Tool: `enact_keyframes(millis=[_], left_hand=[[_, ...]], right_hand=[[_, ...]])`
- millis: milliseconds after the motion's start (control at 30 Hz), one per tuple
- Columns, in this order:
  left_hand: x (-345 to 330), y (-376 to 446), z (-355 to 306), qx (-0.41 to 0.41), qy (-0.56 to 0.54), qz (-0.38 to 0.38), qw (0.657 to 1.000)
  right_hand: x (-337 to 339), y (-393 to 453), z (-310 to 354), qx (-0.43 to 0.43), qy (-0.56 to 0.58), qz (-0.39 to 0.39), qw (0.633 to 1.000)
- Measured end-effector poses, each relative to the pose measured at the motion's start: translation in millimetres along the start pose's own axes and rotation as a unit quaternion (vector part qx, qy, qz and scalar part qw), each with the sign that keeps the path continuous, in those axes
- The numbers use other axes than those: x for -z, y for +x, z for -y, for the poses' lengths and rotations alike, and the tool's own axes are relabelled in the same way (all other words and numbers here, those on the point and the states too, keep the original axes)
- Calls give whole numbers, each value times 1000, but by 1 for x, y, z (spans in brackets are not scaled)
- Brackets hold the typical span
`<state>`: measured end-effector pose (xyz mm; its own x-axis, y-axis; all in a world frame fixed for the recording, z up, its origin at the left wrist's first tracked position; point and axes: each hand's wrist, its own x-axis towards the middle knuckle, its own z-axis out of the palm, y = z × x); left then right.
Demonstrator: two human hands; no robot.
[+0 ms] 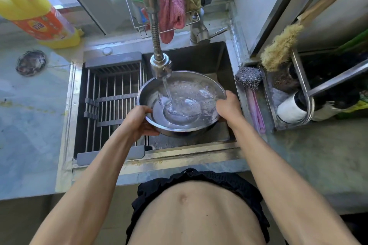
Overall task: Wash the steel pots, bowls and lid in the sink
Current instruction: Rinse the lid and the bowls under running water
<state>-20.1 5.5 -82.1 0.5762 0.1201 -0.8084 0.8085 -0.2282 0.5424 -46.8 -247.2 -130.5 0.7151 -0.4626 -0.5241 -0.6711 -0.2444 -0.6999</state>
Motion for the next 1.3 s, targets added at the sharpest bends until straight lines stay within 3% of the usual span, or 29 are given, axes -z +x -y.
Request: enact_keyframes(millis=[167, 367, 500, 667, 800, 900, 1000, 1167, 1300], left_hand=[[-5, 19, 9, 2, -7, 7, 1000], [-31, 47, 18, 74, -87, 64, 991], [-38, 59, 7, 59, -127, 78, 987], [-20, 53, -9, -25, -125, 37, 991], [-2, 24, -19, -145, 27, -15, 989], [5, 0, -32, -205, 62, -5, 977], [4, -9, -44, -193, 127, -12, 973], [6, -3, -47, -83, 141, -28, 986], [2, -5, -52, -107, 102, -37, 988]], right_hand=[[17, -15, 33, 39, -47, -50, 997], [26, -44, 48, 221, -110, -126, 961], [18, -45, 29, 289, -15, -146, 946], [1, -36, -4, 151, 95, -95, 979], [-16, -33, -20, 49, 167, -87, 981], [-23, -28, -26, -32, 151, -21, 988], [-22, -26, -25, -125, 127, 68, 982], [-2, -34, -7, -174, 134, 141, 965], [11, -27, 3, -172, 156, 96, 968]])
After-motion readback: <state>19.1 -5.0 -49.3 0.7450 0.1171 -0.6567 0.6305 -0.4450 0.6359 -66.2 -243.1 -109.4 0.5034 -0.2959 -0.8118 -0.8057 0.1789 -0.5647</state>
